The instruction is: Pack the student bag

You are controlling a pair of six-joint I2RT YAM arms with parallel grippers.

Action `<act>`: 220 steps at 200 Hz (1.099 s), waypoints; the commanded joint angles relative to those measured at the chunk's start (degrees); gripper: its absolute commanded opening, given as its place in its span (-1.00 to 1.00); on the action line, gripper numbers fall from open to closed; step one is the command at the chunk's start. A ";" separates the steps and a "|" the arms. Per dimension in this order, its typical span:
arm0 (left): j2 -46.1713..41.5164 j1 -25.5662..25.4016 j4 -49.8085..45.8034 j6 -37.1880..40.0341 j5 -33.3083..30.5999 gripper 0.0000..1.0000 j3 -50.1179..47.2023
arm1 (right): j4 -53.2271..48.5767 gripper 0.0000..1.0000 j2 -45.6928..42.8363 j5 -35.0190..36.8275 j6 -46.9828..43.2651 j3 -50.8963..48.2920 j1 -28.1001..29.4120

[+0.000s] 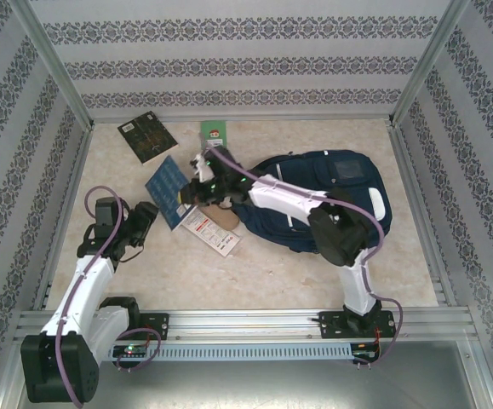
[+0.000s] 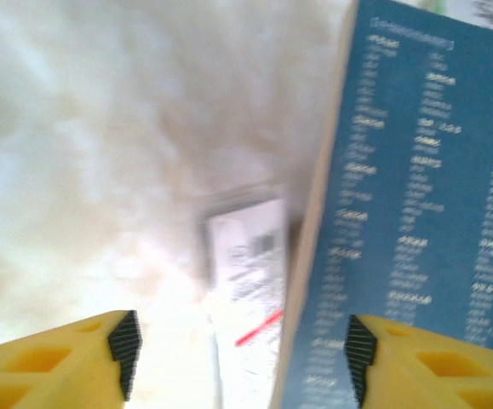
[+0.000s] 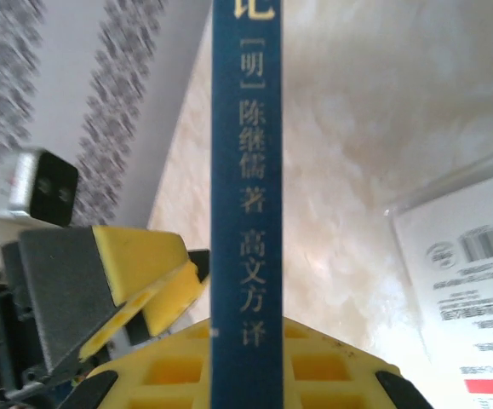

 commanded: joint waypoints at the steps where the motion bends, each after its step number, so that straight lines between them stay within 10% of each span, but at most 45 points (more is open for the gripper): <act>1: 1.50 -0.41 14.62 -5.70 7.93 0.46 1.64 | 8.58 -1.00 -4.98 -2.94 5.63 -3.91 -2.37; 112: 13.18 -3.83 40.08 -15.71 15.16 0.41 5.73 | 41.18 -1.00 -8.68 -10.79 28.54 -14.44 -6.46; 167: 13.30 -4.08 40.86 -17.99 14.34 -0.76 6.70 | 41.29 -1.00 -8.30 -10.81 27.87 -16.29 -6.52; 183: 12.51 -4.10 36.95 -16.32 13.93 -1.00 7.81 | 36.87 -0.50 -9.06 -9.73 24.49 -17.14 -6.85; 220: 11.25 -4.10 27.97 -10.39 13.74 -1.00 10.65 | 12.67 -0.17 -14.92 0.59 9.32 -19.62 -9.12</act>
